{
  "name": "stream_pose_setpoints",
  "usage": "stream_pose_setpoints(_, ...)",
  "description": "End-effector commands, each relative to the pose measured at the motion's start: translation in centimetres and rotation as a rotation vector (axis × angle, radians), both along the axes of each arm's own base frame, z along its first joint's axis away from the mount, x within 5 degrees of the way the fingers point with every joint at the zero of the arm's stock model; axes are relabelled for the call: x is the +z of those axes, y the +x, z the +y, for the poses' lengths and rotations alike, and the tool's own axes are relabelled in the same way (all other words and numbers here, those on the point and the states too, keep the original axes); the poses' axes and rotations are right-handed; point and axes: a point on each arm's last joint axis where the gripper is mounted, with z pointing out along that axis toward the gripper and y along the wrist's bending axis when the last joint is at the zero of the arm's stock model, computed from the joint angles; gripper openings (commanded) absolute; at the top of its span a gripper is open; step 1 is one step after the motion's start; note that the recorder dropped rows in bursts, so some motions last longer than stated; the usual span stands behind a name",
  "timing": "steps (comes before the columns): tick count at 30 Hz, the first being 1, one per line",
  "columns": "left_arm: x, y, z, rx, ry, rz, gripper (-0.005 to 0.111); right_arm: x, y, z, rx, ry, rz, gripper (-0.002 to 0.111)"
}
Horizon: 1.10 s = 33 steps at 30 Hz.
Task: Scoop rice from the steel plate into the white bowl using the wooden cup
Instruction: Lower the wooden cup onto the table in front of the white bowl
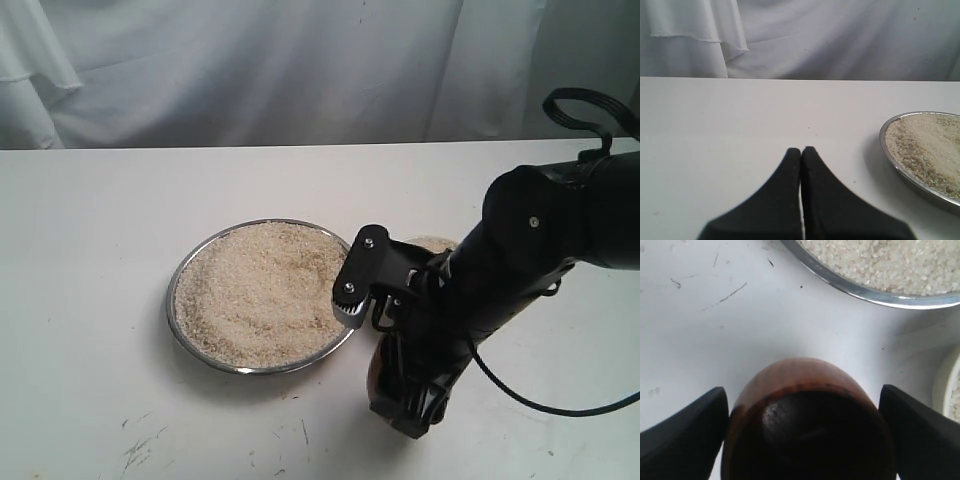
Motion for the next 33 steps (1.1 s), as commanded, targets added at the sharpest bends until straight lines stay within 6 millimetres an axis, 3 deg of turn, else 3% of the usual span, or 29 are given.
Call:
stream_pose_setpoints(1, -0.1, 0.0, 0.0, -0.001, -0.004, -0.007, 0.0, 0.1, 0.0, 0.1, -0.012, 0.023, -0.021, 0.0)
stream_pose_setpoints(9, -0.1, 0.0, 0.0, -0.001, -0.004, -0.007, 0.0, -0.2, -0.2, -0.1, -0.012, 0.016, -0.017, 0.024)
stream_pose_setpoints(17, -0.1, 0.0, 0.0, -0.001, -0.004, -0.007, 0.0, -0.1, 0.2, 0.1, -0.087, 0.053, -0.036, 0.067)
stream_pose_setpoints(33, -0.1, 0.0, 0.0, -0.001, -0.004, -0.007, 0.0, -1.0, 0.3, 0.2, -0.143, 0.045, 0.007, 0.071)
